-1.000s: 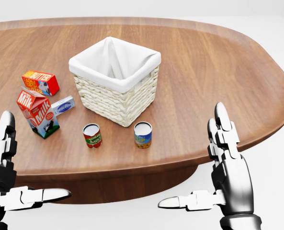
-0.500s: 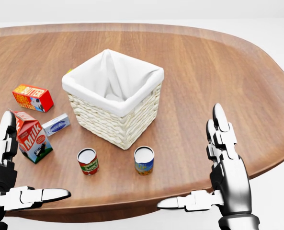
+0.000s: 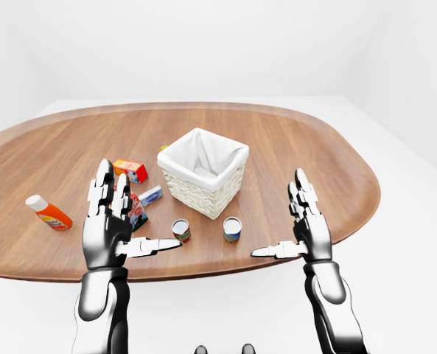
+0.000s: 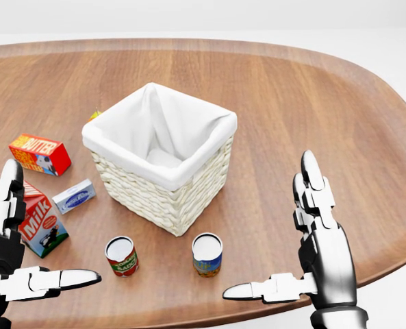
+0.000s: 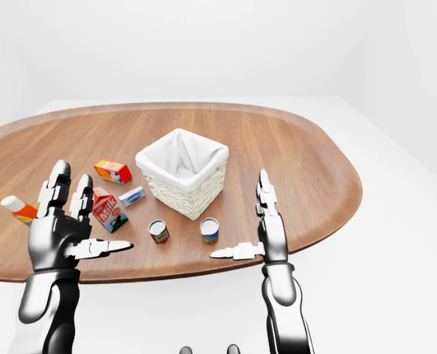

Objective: Pick up the alphabet soup, and put it in the basket.

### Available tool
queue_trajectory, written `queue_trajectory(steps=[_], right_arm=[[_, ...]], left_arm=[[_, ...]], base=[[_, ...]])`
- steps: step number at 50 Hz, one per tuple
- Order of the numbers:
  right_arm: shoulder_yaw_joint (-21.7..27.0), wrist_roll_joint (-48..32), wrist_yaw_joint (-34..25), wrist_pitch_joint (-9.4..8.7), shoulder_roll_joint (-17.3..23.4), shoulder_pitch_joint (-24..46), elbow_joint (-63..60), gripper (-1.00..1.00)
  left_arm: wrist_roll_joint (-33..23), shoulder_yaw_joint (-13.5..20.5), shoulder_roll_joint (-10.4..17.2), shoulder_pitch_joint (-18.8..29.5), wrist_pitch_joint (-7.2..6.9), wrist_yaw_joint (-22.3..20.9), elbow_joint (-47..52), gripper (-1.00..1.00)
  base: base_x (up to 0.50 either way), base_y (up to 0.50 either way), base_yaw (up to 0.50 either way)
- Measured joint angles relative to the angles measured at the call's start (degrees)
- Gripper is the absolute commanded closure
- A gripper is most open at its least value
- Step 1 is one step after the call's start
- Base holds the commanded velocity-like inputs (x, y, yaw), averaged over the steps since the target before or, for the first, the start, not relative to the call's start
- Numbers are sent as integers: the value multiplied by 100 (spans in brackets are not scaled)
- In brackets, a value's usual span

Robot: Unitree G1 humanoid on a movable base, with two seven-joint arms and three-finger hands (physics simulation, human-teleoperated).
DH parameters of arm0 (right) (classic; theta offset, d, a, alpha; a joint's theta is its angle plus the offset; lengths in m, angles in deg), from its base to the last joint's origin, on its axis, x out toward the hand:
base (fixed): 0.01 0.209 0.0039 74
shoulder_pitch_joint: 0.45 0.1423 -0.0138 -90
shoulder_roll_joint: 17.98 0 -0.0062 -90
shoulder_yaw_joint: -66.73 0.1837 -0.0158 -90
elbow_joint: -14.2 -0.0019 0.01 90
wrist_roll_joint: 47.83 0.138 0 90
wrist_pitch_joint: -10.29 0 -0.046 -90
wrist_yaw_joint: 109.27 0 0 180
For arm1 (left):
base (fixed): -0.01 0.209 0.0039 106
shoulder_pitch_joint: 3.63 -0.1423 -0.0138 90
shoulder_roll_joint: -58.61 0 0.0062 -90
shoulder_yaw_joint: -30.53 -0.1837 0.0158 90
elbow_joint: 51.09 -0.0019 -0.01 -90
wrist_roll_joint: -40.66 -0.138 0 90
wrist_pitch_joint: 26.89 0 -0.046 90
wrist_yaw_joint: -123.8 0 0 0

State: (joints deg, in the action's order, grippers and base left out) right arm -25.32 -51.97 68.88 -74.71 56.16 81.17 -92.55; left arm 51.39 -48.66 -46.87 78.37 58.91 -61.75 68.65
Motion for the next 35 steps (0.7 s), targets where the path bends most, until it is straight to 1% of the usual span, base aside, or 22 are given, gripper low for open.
queue_trajectory(steps=[17,35], right_arm=[[-19,-39,12,0,-1,10,40,-100],[-35,-90,39,0,0,21,111,-100]], left_arm=[[4,2,-1,-5,-32,3,42,-100],[2,12,-3,-9,-31,-1,50,-100]], base=[[8,0,0],[7,0,0]])
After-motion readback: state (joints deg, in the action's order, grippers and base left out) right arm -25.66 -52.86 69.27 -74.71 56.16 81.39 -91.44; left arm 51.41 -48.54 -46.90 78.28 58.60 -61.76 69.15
